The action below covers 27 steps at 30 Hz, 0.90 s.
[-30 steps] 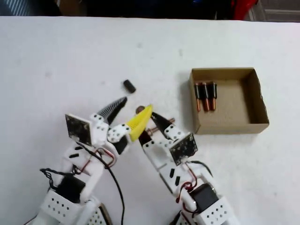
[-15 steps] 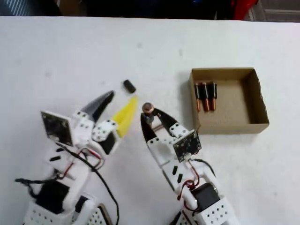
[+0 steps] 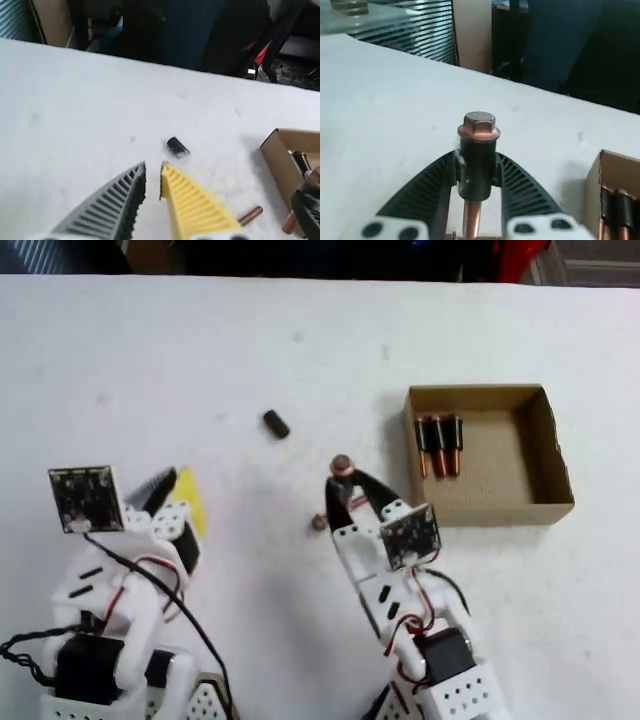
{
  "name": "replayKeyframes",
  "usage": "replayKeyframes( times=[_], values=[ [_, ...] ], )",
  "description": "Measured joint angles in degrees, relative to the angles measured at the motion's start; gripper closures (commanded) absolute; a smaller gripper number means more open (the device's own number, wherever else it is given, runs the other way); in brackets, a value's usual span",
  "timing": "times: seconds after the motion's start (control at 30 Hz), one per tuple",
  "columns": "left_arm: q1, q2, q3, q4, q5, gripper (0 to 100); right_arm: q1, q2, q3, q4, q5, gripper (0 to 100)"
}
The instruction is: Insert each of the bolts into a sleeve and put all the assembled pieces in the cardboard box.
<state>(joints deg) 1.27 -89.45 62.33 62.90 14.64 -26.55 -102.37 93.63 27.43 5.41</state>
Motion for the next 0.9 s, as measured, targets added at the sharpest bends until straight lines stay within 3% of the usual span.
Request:
replayKeyframes(
  times=[0.2,0.47,0.73,0.9],
  values=[
    [-0.18,-0.09,0.00,7.21,0.00,98,0.26,0.00,-8.79,15.65,5.71,98.1],
    [-0.35,0.00,10.55,7.82,0.00,98,5.71,-0.09,-21.89,28.75,8.62,98.1],
    [-0.35,0.00,18.46,7.91,-0.18,98,12.40,13.01,-33.14,29.27,13.63,98.1],
    [-0.44,-0.44,21.80,7.56,-10.11,98,19.16,28.57,-39.03,24.97,13.71,98.1]
  ],
)
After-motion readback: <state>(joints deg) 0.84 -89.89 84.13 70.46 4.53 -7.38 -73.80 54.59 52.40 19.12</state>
